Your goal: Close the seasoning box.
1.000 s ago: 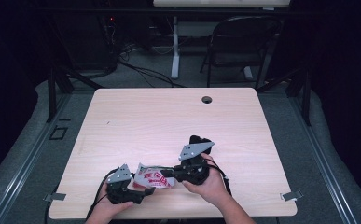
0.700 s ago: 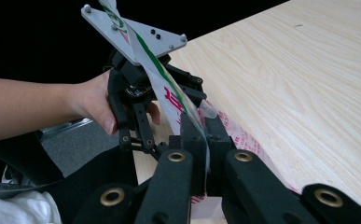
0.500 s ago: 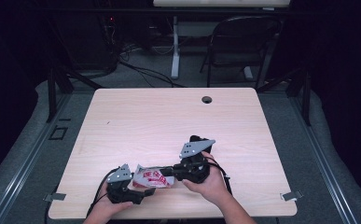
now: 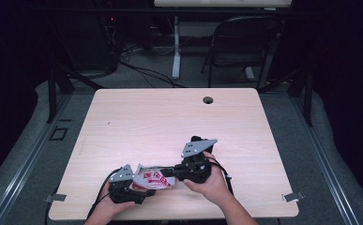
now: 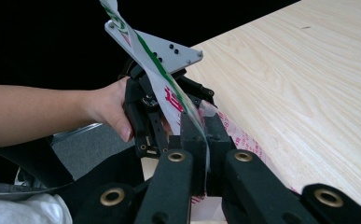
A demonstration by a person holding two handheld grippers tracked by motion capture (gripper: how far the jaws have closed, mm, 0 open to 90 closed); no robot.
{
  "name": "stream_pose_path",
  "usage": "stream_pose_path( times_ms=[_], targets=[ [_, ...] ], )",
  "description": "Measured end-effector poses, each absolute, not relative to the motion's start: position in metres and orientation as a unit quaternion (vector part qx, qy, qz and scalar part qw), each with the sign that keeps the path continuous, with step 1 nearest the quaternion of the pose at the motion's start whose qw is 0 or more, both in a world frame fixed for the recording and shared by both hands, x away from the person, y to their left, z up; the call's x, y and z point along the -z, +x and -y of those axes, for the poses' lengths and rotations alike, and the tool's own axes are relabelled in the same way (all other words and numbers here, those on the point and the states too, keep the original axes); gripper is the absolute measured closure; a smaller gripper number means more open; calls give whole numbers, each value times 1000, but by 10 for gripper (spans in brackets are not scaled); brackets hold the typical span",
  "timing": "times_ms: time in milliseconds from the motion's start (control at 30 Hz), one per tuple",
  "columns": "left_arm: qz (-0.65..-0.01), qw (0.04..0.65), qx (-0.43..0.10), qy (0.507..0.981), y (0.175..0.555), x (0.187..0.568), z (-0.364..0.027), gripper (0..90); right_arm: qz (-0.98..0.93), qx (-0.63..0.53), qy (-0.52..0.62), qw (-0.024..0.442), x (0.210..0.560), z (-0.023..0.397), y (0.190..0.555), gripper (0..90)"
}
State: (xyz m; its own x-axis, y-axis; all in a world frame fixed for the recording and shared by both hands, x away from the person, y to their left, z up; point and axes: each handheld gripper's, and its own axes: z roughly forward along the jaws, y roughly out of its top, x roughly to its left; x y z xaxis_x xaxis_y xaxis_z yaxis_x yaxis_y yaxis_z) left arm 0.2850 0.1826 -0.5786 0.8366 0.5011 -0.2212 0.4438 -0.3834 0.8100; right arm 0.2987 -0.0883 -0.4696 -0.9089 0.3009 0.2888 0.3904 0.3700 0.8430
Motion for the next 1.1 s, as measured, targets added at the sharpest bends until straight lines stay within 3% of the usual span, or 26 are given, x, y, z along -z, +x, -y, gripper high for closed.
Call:
stream_pose_path(
  times_ms=[233,567,1100],
  targets=[
    [-287,476,-37,830,284,581,-182,336,822,527,-210,44,469,90,300,900],
    [-286,465,-50,836,282,582,-180,498,825,523,-211,39,470,90,300,900],
    [-311,439,-90,838,279,577,-178,609,825,518,-225,16,472,90,301,900]
  ],
)
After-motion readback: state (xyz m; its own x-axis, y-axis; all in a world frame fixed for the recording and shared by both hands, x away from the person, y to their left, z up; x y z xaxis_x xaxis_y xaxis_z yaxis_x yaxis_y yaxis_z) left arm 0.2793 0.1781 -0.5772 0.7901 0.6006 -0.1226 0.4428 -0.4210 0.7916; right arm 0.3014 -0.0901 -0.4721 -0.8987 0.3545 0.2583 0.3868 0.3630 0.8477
